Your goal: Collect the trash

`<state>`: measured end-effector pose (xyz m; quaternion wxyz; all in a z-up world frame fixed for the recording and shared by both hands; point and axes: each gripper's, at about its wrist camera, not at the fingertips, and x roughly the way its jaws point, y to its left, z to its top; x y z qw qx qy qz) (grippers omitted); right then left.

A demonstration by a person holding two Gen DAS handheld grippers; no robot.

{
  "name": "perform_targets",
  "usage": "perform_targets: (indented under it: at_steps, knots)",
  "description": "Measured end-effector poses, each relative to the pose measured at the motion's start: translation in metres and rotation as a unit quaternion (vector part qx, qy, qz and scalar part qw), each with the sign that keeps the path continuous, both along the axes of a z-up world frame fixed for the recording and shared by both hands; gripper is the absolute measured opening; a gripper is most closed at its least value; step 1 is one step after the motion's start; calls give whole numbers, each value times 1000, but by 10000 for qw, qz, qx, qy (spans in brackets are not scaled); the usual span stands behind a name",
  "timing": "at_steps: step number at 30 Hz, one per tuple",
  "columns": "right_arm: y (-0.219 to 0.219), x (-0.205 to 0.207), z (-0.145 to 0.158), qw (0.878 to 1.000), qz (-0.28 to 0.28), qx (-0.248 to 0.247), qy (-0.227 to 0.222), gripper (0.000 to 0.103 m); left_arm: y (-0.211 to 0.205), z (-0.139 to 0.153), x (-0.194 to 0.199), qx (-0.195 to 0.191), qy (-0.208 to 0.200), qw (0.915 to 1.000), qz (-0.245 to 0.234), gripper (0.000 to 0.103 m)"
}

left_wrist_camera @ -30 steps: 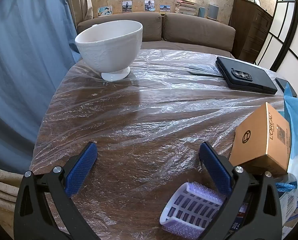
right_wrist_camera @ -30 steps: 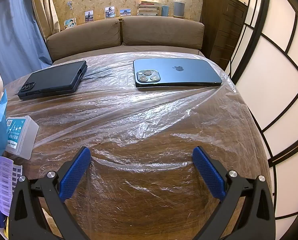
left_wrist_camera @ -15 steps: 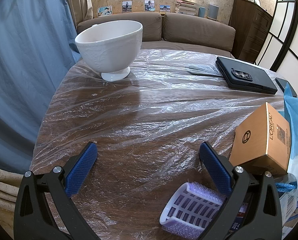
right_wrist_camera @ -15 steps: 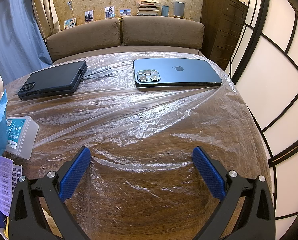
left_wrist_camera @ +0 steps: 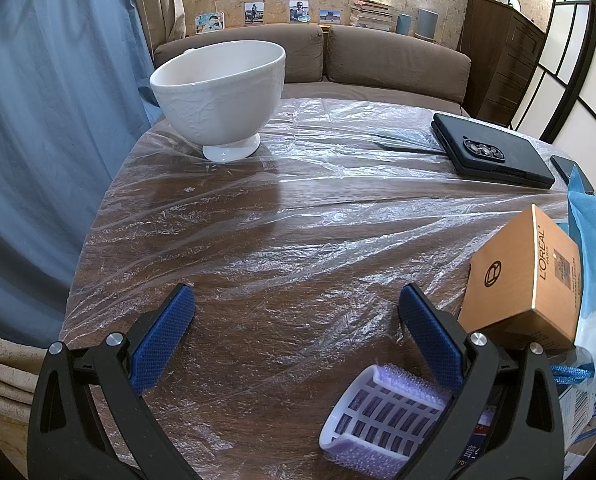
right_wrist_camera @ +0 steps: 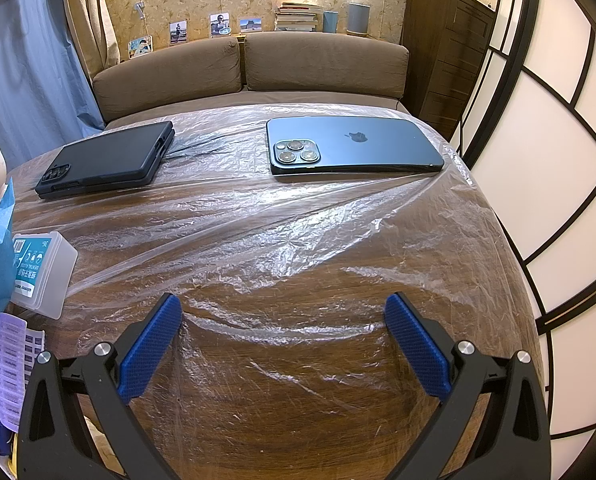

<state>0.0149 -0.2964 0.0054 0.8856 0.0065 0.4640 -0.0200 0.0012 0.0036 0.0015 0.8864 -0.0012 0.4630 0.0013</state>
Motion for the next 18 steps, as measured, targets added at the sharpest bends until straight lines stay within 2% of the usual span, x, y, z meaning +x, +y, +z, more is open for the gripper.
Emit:
perform_targets:
  at_steps: [18]
  knots:
    - [0, 0, 0, 10000, -1, 2, 0, 99, 9, 4, 3, 2, 1, 10000, -3, 102]
